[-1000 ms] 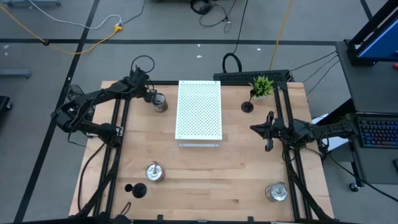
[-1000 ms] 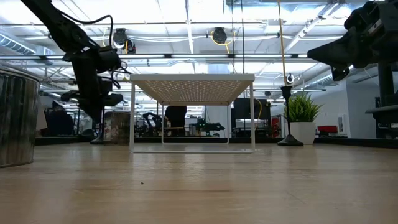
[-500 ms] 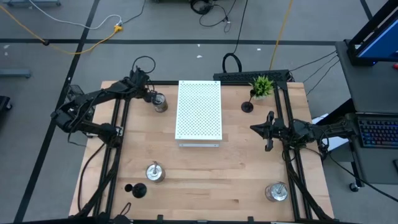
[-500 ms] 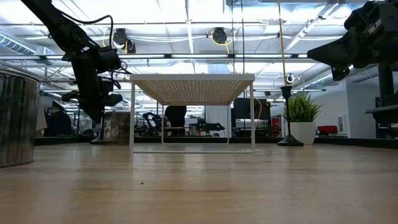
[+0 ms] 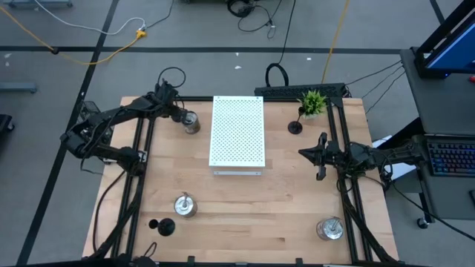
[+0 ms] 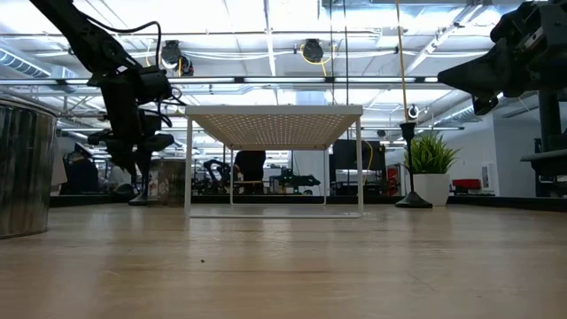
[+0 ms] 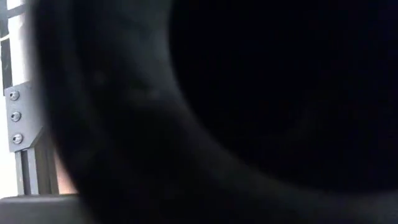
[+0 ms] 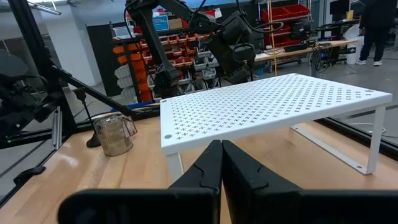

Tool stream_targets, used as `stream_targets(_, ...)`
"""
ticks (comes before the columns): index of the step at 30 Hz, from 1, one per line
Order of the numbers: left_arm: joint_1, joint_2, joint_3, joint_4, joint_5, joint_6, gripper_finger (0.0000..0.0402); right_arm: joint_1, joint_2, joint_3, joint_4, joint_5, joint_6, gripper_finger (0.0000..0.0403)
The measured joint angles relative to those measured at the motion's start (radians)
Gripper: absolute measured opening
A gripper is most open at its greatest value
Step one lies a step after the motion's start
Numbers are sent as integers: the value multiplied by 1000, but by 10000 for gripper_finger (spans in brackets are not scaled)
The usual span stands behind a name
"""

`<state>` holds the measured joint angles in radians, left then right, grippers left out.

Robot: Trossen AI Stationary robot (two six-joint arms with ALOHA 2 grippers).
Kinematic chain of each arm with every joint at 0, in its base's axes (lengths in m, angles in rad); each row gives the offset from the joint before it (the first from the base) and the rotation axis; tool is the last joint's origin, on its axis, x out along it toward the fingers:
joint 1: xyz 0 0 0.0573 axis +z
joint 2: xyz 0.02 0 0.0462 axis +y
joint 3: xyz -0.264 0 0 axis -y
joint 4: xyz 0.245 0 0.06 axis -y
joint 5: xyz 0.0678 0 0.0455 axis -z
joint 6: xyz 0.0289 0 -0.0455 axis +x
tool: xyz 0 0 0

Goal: Pick & Place candle stick holders
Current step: Put the top left black candle holder on the shelf

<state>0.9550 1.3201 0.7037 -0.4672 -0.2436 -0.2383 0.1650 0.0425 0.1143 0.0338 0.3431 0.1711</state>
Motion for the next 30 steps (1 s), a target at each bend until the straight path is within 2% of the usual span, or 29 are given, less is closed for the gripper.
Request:
stream_targets(5, 0, 1, 0, 1, -34, 1, 233, 0, 0, 0, 0, 0, 0, 0)
stream_targets(11, 0, 1, -1, 15, -35, 0, 268, 0, 0, 0, 0, 0, 0, 0)
stream_targets(19, 0, 2, -2, 42, -35, -6, 273, 0, 0, 0, 0, 0, 0, 0)
stream_targets(30, 2, 4, -4, 193, -30, 16, 274, 0, 0, 0, 7, 0, 0, 0)
